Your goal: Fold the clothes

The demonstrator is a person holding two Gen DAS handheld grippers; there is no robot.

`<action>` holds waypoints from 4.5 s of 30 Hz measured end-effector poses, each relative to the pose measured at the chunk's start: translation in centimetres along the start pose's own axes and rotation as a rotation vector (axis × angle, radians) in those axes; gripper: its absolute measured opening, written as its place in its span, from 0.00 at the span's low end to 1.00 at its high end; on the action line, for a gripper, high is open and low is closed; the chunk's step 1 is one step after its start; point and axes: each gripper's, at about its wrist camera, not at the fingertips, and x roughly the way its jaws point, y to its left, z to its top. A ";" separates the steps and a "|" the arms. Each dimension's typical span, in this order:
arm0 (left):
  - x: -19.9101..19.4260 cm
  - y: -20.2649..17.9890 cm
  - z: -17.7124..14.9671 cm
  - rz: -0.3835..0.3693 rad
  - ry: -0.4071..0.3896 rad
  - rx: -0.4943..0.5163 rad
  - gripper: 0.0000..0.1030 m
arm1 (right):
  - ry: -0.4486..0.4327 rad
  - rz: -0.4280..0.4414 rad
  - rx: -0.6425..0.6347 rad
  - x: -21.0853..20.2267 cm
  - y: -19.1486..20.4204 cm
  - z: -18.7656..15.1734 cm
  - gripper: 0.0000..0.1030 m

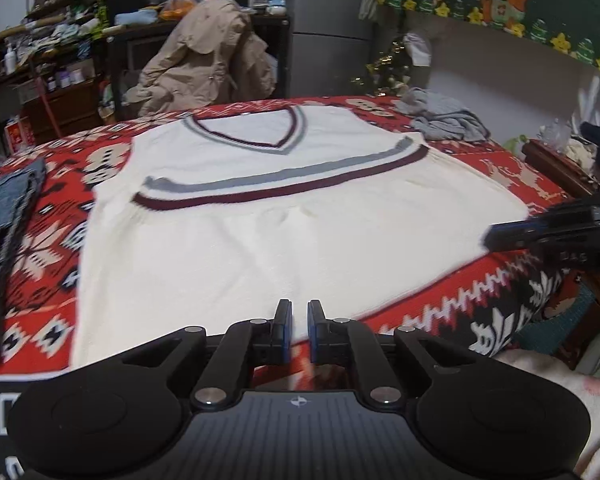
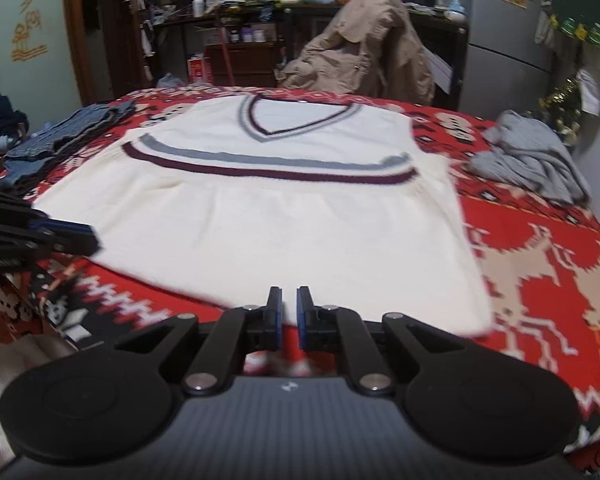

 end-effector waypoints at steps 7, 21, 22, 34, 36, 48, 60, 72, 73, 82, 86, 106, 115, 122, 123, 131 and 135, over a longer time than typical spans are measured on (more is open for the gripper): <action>-1.6 3.7 -1.1 0.078 -0.007 -0.098 0.10 | -0.003 -0.094 0.076 -1.2 -4.1 -1.0 0.06; -3.5 7.5 -2.1 0.191 -0.009 -0.166 0.10 | -0.033 -0.133 0.126 -1.6 -5.5 -0.9 0.08; -3.5 7.5 -2.2 0.193 -0.010 -0.162 0.10 | -0.035 -0.133 0.128 -1.6 -5.5 -0.8 0.08; -3.5 7.7 -2.4 0.186 -0.017 -0.174 0.10 | -0.041 -0.043 0.050 0.0 -1.5 0.5 0.09; -3.6 7.8 -2.4 0.177 -0.018 -0.172 0.10 | -0.032 -0.061 0.083 0.2 -2.3 0.2 0.09; -3.9 6.7 -1.5 0.150 -0.042 -0.178 0.09 | -0.049 -0.180 0.187 -1.2 -6.7 0.1 0.11; 2.2 -3.9 1.9 -0.131 -0.004 0.089 0.10 | -0.018 0.098 -0.144 2.2 6.6 1.6 0.07; 0.3 -0.4 0.1 -0.038 -0.012 0.054 0.15 | 0.002 -0.024 0.021 1.1 -0.8 0.7 0.07; 0.0 0.4 -0.1 -0.026 -0.012 0.025 0.15 | 0.001 -0.041 0.038 1.0 -1.6 0.7 0.06; -2.0 6.9 -1.3 0.108 -0.021 -0.172 0.05 | -0.013 -0.161 0.153 0.3 -7.5 -0.2 0.05; -3.3 8.8 -2.2 0.160 -0.021 -0.203 0.05 | -0.018 -0.169 0.177 0.1 -8.4 -0.4 0.04; -3.9 9.9 -2.6 0.165 -0.004 -0.287 0.37 | -0.025 -0.152 0.255 -0.8 -10.0 -1.1 0.28; -3.0 9.4 -1.8 0.190 0.005 -0.245 0.08 | -0.025 -0.115 0.286 -0.4 -10.1 -1.0 0.08; -4.8 9.5 -0.7 0.192 -0.015 -0.249 0.06 | 0.000 -0.128 0.291 -0.9 -9.9 -0.3 0.05; -5.2 9.4 -0.4 0.192 -0.020 -0.245 0.06 | 0.000 -0.125 0.303 -1.2 -10.0 0.0 0.05; -8.2 9.8 0.0 0.178 -0.012 -0.234 0.05 | -0.008 -0.098 0.280 -6.0 -8.9 1.7 0.04; -8.1 9.8 -2.4 0.154 0.048 -0.259 0.06 | 0.014 -0.089 0.307 -7.4 -8.4 -0.4 0.04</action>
